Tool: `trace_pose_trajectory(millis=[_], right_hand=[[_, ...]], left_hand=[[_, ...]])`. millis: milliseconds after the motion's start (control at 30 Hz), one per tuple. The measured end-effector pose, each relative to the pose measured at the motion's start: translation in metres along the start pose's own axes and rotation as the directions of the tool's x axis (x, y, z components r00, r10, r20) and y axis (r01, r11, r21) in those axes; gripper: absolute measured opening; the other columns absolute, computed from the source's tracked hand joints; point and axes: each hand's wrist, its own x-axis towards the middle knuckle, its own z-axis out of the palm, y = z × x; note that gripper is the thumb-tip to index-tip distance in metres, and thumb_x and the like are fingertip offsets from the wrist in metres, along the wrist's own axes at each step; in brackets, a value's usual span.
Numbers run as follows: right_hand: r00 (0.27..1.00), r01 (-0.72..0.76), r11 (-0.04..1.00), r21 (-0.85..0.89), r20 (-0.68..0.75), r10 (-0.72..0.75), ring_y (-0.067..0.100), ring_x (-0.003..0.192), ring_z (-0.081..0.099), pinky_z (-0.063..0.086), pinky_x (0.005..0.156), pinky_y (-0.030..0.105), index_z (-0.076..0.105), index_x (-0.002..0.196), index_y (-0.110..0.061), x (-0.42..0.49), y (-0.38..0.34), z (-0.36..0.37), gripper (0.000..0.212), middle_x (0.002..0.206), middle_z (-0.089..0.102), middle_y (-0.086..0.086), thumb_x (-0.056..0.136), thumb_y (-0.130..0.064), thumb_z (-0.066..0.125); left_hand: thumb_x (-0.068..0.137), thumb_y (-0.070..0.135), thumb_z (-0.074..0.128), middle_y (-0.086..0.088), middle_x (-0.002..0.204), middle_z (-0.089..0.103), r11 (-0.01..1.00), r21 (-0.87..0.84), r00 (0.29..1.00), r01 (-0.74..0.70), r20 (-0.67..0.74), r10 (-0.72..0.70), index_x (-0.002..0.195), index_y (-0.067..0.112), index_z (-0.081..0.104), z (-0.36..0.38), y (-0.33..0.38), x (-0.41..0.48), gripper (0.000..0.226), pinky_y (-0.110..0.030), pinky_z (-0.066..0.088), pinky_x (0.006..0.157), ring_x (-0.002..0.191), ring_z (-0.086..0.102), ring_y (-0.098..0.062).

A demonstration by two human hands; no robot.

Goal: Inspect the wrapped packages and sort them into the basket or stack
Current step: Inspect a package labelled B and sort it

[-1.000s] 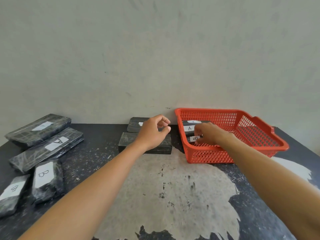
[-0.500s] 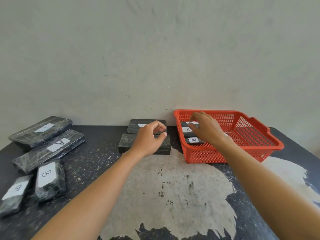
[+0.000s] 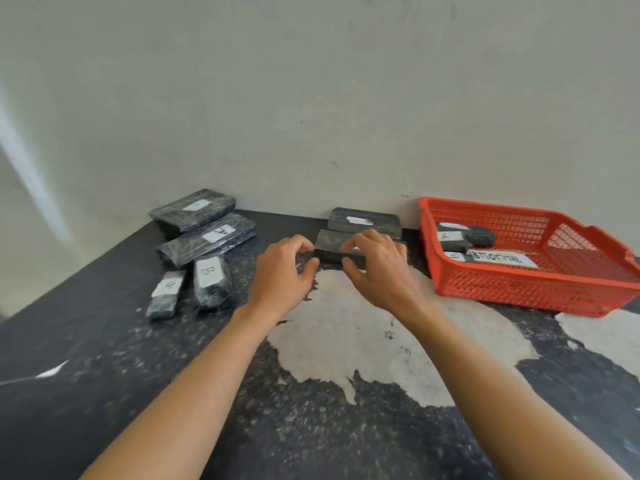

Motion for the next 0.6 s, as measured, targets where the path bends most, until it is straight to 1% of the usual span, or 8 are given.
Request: trace_pose_trajectory(millis=[67,167,233,300,400,467,533,600], right_hand=[[1.0,0.014,1.0,0.026,0.026,-0.015,0.018,0.119,0.048,0.024,0.096,0.031,0.063,0.112,-0.026,-0.001,-0.016,0.012,0.019,0.123,0.058,-0.006,0.094,-0.03,0.057],[0.997,0.044,0.997,0.057,0.054,-0.047,0.018,0.118,0.05,0.027,0.099,0.035,0.063,0.111,-0.026,-0.003,-0.034,0.027,0.018,0.123,0.059,-0.006,0.095,-0.03,0.056],[0.996,0.055,0.996,0.072,0.071,-0.06,0.018,0.118,0.05,0.027,0.1,0.035,0.063,0.112,-0.026,-0.004,-0.041,0.035,0.018,0.123,0.059,-0.006,0.095,-0.03,0.056],[0.994,0.056,0.995,0.086,0.09,-0.063,0.018,0.12,0.049,0.028,0.101,0.036,0.063,0.112,-0.027,-0.004,-0.046,0.041,0.019,0.125,0.059,-0.005,0.095,-0.03,0.056],[0.991,0.032,0.993,0.115,0.122,-0.046,0.018,0.121,0.048,0.028,0.101,0.038,0.062,0.112,-0.027,-0.003,-0.05,0.046,0.018,0.126,0.058,-0.005,0.095,-0.029,0.056],[0.987,0.007,0.989,0.147,0.159,-0.031,0.017,0.12,0.049,0.029,0.1,0.038,0.062,0.112,-0.027,-0.002,-0.052,0.05,0.018,0.127,0.058,-0.005,0.095,-0.03,0.057],[0.977,-0.022,0.979,0.205,0.211,-0.022,0.016,0.119,0.052,0.035,0.102,0.037,0.06,0.116,-0.028,0.001,-0.052,0.054,0.021,0.127,0.057,-0.005,0.095,-0.03,0.058],[0.96,-0.064,0.951,0.301,0.28,-0.024,0.013,0.119,0.053,0.042,0.097,0.03,0.055,0.125,-0.028,0.003,-0.053,0.055,0.031,0.131,0.056,-0.005,0.094,-0.028,0.06]], left_hand=[[0.091,0.029,0.066,0.001,0.116,0.066,0.986,0.143,0.996,0.085,-0.04,-0.08,0.114,0.019,0.063,-0.015,-0.021,-0.009,0.025,-0.041,0.044,0.097,0.114,0.055,-0.023],[0.091,0.037,0.065,-0.003,0.133,0.055,0.91,0.341,0.971,0.236,-0.064,-0.228,0.128,0.02,0.055,-0.033,-0.047,-0.016,0.042,-0.043,0.037,0.102,0.128,0.044,-0.029],[0.089,0.041,0.066,-0.006,0.141,0.047,0.861,0.384,0.941,0.334,-0.085,-0.327,0.135,0.019,0.049,-0.041,-0.062,-0.019,0.054,-0.047,0.035,0.104,0.132,0.038,-0.033],[0.087,0.044,0.068,-0.01,0.144,0.043,0.822,0.388,0.904,0.418,-0.083,-0.42,0.137,0.019,0.045,-0.044,-0.073,-0.021,0.061,-0.049,0.035,0.105,0.133,0.036,-0.036],[0.086,0.04,0.071,-0.012,0.143,0.041,0.803,0.324,0.859,0.5,-0.067,-0.507,0.137,0.018,0.043,-0.044,-0.083,-0.022,0.062,-0.049,0.039,0.102,0.131,0.039,-0.037],[0.087,0.033,0.071,-0.011,0.141,0.043,0.836,0.22,0.863,0.503,-0.071,-0.5,0.135,0.017,0.044,-0.043,-0.085,-0.021,0.057,-0.043,0.041,0.097,0.127,0.043,-0.035],[0.087,0.03,0.07,-0.007,0.136,0.046,0.867,0.063,0.869,0.494,-0.073,-0.49,0.131,0.016,0.048,-0.04,-0.082,-0.019,0.051,-0.034,0.04,0.089,0.121,0.047,-0.027],[0.088,0.033,0.069,0.0,0.131,0.05,0.851,-0.147,0.855,0.505,-0.048,-0.516,0.129,0.019,0.052,-0.035,-0.074,-0.015,0.046,-0.029,0.037,0.088,0.116,0.049,-0.018]])
